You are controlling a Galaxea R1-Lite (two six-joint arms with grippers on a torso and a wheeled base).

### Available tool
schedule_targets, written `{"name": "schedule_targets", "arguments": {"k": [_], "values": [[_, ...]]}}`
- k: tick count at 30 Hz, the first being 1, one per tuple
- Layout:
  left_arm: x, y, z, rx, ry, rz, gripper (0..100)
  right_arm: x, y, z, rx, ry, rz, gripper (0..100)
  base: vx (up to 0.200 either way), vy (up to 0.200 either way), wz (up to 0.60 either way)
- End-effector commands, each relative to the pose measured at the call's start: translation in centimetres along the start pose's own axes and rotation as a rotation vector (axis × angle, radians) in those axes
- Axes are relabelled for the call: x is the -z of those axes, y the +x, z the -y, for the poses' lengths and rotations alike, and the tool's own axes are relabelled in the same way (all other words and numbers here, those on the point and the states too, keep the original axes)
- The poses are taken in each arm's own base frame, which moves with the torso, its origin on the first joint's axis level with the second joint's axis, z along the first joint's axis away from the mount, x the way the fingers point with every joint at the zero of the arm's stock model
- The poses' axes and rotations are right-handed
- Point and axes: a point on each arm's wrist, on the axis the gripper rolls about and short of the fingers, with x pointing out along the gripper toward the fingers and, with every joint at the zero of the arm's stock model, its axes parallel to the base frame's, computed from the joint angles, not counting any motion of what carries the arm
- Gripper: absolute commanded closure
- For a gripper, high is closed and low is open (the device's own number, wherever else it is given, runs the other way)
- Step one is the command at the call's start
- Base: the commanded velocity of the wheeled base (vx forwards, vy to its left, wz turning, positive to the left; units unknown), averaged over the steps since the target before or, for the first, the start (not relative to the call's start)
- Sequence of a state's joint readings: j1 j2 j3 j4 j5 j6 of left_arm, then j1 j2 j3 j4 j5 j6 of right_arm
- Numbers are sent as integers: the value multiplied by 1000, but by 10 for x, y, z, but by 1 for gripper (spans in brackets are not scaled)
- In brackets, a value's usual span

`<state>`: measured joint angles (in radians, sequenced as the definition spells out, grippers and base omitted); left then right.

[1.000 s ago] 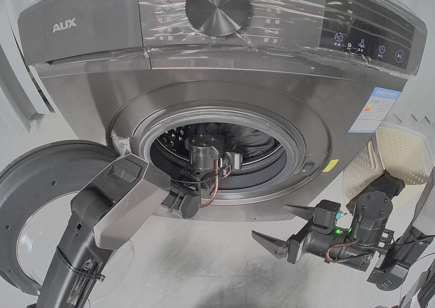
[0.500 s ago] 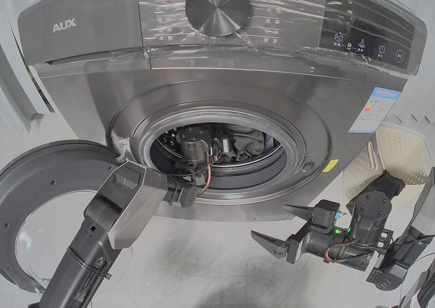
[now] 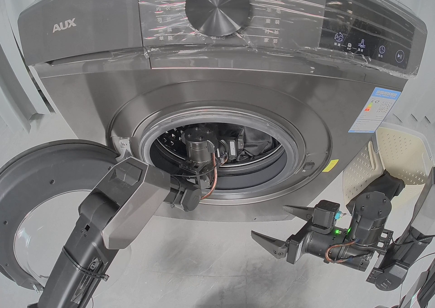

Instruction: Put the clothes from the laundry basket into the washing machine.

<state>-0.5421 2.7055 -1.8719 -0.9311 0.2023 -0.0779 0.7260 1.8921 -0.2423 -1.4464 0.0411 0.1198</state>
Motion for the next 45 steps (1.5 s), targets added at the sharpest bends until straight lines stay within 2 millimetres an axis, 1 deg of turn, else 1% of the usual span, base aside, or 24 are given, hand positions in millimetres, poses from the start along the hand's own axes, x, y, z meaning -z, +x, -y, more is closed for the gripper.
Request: {"name": "schedule_targets", "arguments": {"k": [1,2,6,7,8,9,10,13,14,19,20,22,25,27,28,29,30,33,34,37,39,42,43,45], "values": [[-30,-34,24,53,-3,-21,0,1,-1,1,2,0,-3,0,0,0,0],[-36,-48,29,67,-1,-31,0,1,-3,1,4,1,-6,0,0,0,0],[-41,-89,39,112,7,-56,0,0,-7,4,14,3,-2,0,0,0,0],[-45,-99,42,124,5,-54,0,-2,-9,3,13,3,4,0,0,0,0],[-46,-104,44,132,4,-53,0,-2,-10,3,13,3,6,0,0,0,0],[-54,-123,48,163,1,-52,0,-4,-15,3,14,3,12,0,0,0,0],[-58,-134,49,176,-2,-56,0,-4,-17,3,12,3,13,0,0,0,0],[-71,-167,44,223,-1,-88,0,-7,-23,2,11,2,22,0,0,0,0],[-75,-182,45,261,0,-108,0,-7,-25,2,11,2,22,0,0,0,0],[-92,-246,50,380,3,-158,0,-12,-33,1,13,3,47,0,0,0,0],[-95,-253,51,387,2,-157,0,-13,-35,1,14,3,52,0,0,0,0],[-105,-273,45,393,-1,-153,0,-15,-43,3,22,4,67,0,0,0,0],[-115,-289,37,368,3,-138,0,-21,-57,6,43,3,102,0,0,0,0],[-123,-296,31,335,-1,-113,0,-26,-70,13,82,7,138,0,0,0,0],[-123,-296,31,335,-1,-113,0,-26,-70,13,82,7,138,0,0,0,0],[-134,-304,24,315,-13,-81,0,-30,-86,22,140,10,177,0,0,0,0],[-137,-308,21,308,-13,-73,0,-31,-93,27,179,12,191,0,0,0,0],[-144,-318,12,277,-10,-53,0,-32,-113,39,277,19,225,0,-67,0,0],[-144,-320,10,265,-9,-51,0,-34,-117,41,294,21,234,0,-200,0,0],[-144,-333,-5,211,23,-46,0,-38,-141,49,406,18,264,0,-200,0,0],[-146,-342,-13,198,51,-35,0,-36,-154,49,458,23,253,0,-200,0,0],[-153,-354,-20,185,51,-1,0,-31,-171,43,484,22,223,0,-200,0,0],[-154,-363,-27,170,54,6,0,-26,-184,36,491,19,208,0,-200,0,0],[-153,-375,-38,144,59,8,0,-17,-199,27,498,23,192,0,-200,0,0]]}}
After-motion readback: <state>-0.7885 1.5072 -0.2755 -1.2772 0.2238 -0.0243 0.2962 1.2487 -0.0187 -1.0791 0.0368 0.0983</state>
